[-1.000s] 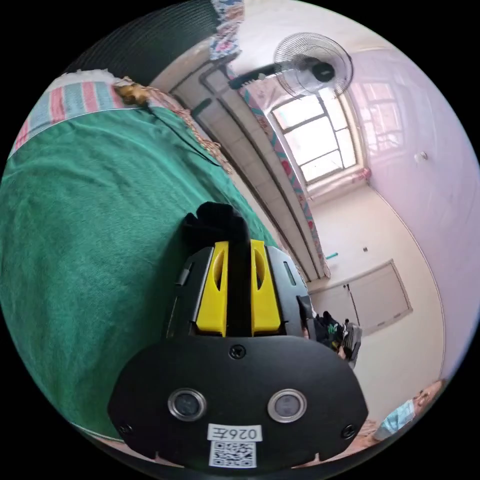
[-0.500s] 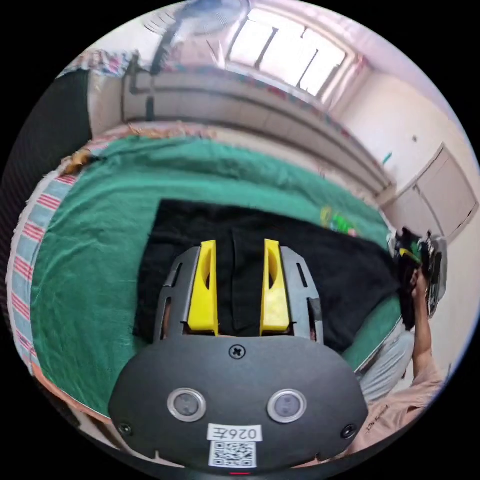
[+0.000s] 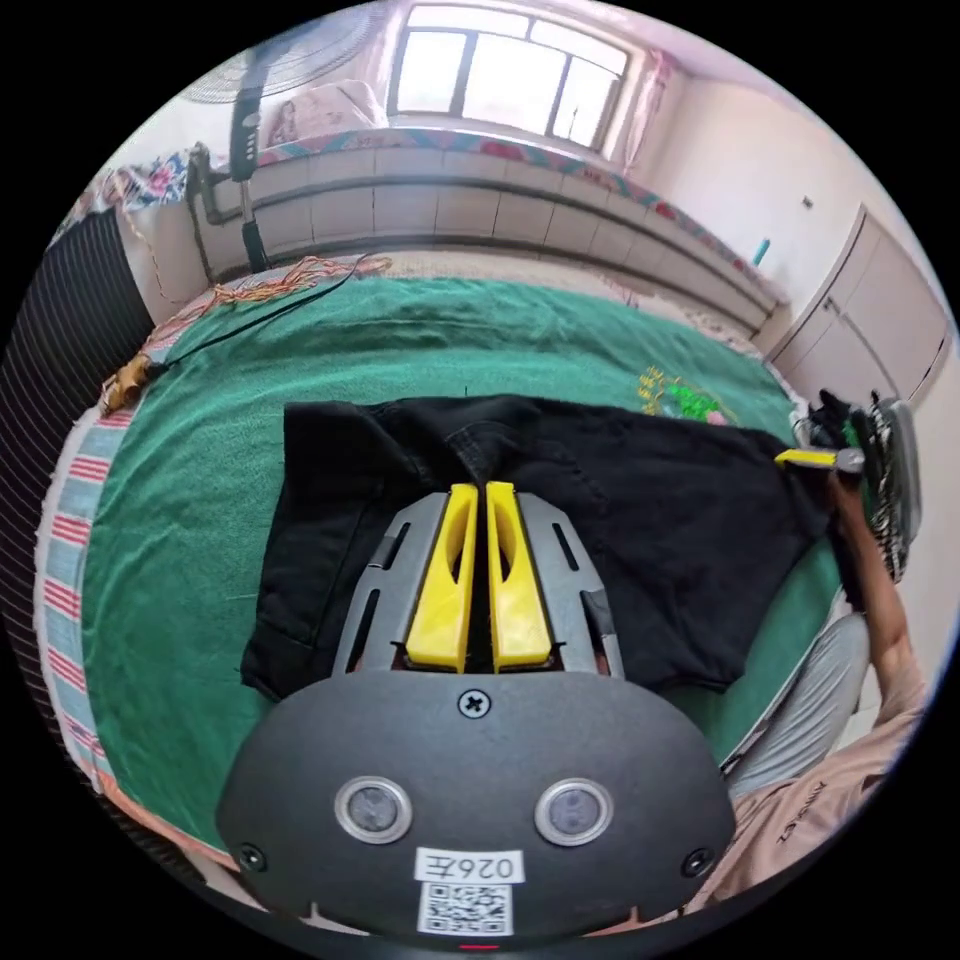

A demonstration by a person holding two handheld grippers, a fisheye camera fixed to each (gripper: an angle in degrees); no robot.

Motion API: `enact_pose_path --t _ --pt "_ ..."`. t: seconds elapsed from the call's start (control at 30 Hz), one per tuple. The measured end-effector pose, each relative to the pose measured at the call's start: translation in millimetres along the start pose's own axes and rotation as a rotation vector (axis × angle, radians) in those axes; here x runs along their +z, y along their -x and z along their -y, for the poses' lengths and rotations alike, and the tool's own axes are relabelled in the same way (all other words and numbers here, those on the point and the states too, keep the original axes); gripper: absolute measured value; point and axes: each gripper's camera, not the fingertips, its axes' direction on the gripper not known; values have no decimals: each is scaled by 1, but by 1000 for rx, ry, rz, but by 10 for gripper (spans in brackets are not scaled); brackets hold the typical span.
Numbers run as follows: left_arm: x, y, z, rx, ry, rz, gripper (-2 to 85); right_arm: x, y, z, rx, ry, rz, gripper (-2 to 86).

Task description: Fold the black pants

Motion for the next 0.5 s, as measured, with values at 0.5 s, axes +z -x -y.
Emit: enact_pose_path --t 0.5 --pt "-81 7 -30 162 -249 -632 -8 -258 79 -246 -84 -271 243 -15"
